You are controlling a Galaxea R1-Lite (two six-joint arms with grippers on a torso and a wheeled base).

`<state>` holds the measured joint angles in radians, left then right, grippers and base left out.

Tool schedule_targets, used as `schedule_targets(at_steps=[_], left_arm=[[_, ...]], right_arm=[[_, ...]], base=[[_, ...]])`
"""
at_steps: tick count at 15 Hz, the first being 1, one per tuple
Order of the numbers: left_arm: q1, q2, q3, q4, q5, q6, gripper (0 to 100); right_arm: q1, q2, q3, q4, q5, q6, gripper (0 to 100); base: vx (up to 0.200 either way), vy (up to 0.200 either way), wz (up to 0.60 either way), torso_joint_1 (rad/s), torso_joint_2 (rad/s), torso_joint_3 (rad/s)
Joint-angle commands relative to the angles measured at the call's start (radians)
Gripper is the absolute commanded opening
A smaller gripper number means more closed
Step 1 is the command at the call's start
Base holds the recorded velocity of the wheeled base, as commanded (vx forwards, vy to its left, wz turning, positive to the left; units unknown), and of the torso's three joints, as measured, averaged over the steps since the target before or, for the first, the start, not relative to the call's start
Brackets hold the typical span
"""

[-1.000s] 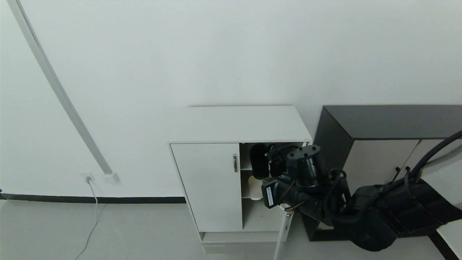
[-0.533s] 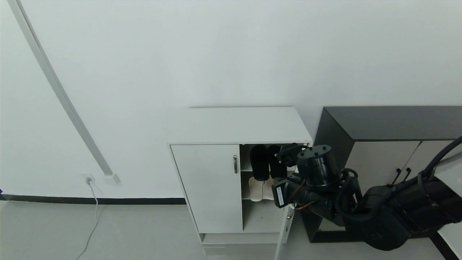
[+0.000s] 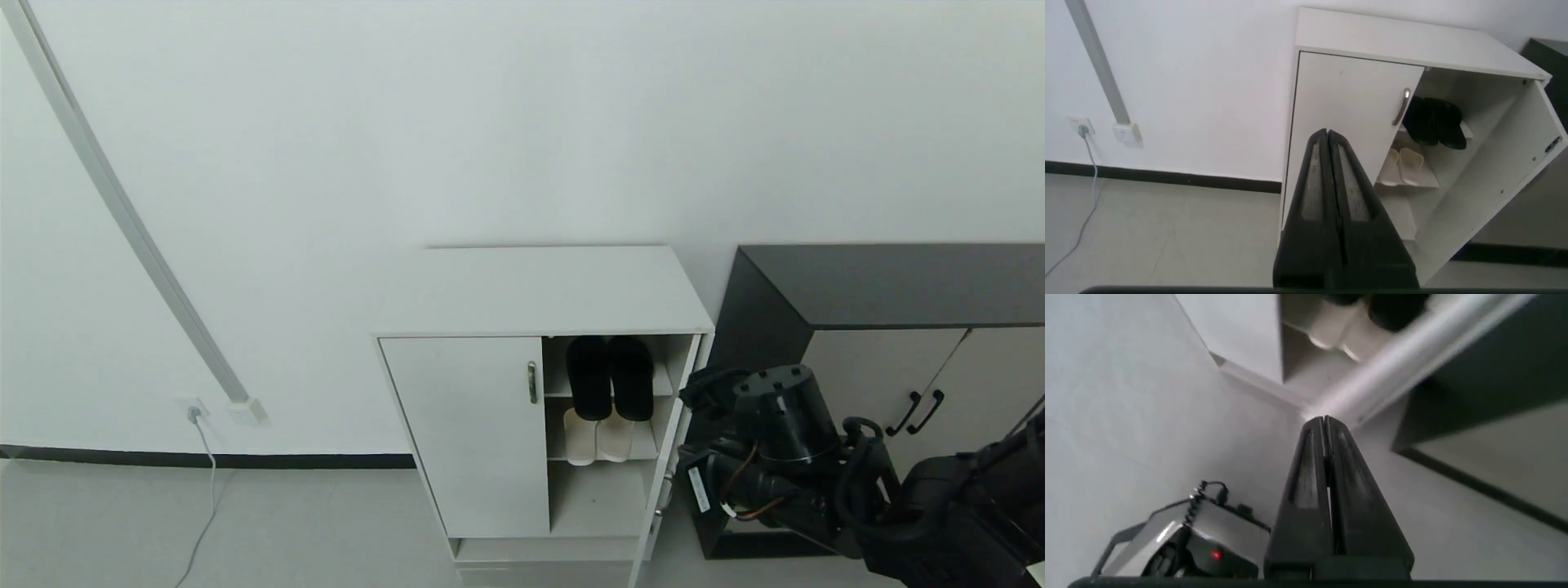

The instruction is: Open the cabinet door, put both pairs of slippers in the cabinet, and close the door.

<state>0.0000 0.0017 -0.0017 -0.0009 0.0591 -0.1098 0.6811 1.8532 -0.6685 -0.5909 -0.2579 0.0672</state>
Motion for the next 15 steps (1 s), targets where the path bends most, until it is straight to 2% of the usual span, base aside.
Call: schedule_targets(at_steps=[1,4,15], left_arm=[[0.000,0.000,0.000,-0.001,0.001,-0.001,0],[0.000,0.000,0.000,-0.001,0.001,-0.001,0],[0.000,0.000,0.000,-0.001,0.004,-0.001,0]], right_arm=[[-0.020,-0.003,0.040,-0.001,0.003,-0.001,0],[-0.040,0.055,0.030,-0.007,0.003,0.000,0],[-0.098,0.319,-0.217,-0.095,0.003,0.008,0]], base=[[0.000,0.000,0.00,0.000,0.00,0.000],[0.000,0.000,0.00,0.000,0.00,0.000],[0.000,0.000,0.00,0.000,0.00,0.000]])
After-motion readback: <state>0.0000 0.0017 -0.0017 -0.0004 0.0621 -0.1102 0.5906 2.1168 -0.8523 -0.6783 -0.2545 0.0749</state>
